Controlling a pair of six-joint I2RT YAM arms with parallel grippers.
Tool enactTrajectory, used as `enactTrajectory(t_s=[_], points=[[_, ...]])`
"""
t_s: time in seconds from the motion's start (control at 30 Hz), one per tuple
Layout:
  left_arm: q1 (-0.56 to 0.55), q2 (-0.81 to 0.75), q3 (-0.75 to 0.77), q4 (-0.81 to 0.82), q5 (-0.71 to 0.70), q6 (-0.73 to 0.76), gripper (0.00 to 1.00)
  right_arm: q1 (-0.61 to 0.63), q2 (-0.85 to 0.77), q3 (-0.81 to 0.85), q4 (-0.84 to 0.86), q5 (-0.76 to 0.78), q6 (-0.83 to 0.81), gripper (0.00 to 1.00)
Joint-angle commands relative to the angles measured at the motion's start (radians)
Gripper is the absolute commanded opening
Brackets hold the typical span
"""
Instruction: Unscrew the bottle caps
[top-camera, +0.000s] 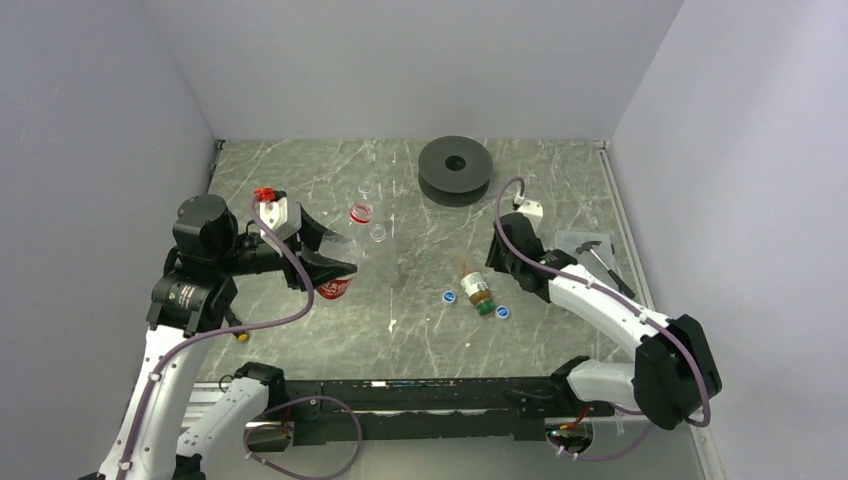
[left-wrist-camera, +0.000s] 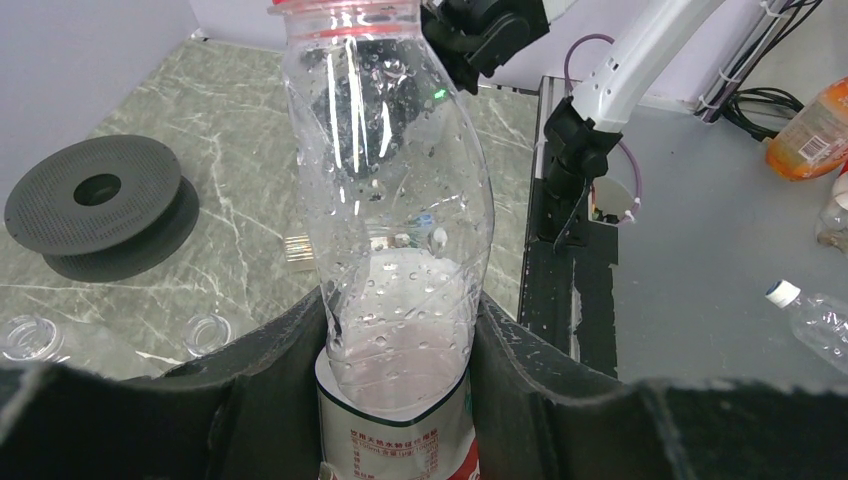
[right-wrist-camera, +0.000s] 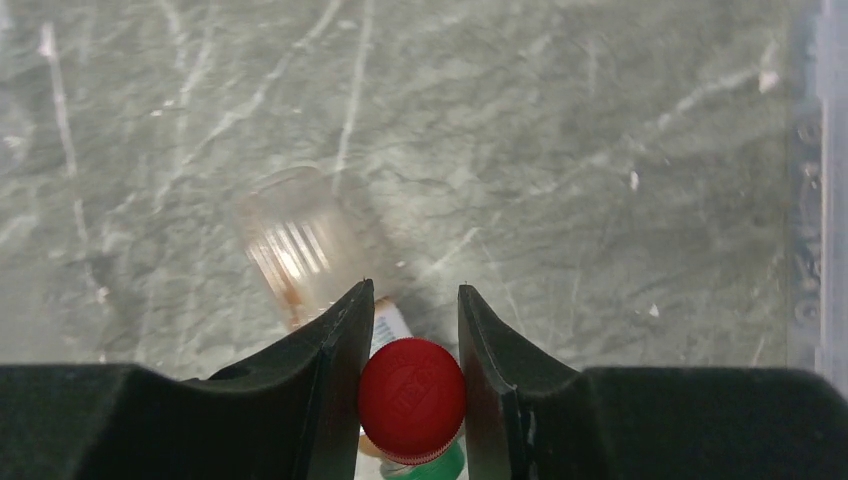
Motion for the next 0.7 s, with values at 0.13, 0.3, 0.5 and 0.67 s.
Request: enactTrajectory(t_s=[0.13,0.3,0.5,0.67], points=[[0.003,-0.014,-0.008,0.055,-0.006,-0.019,0.00,-0.010,0.075,-0.121,0.066,0.120,0.226,0.14],[0.003,-0.001,0.005,0.053,0.004,-0.022,0.00,-0.009,0.148,-0.135,0.090,0.128,0.258,0.29],[0.003,-0.005,0.003,0.060,0.004,-0.026,0.00,-0.008,0.169,-0.144,0.094,0.132,0.270,0.47],[0.003,-0.004,0.002,0.071,0.007,-0.028,0.00,-0.008,0.156,-0.132,0.069,0.112,0.266,0.60]])
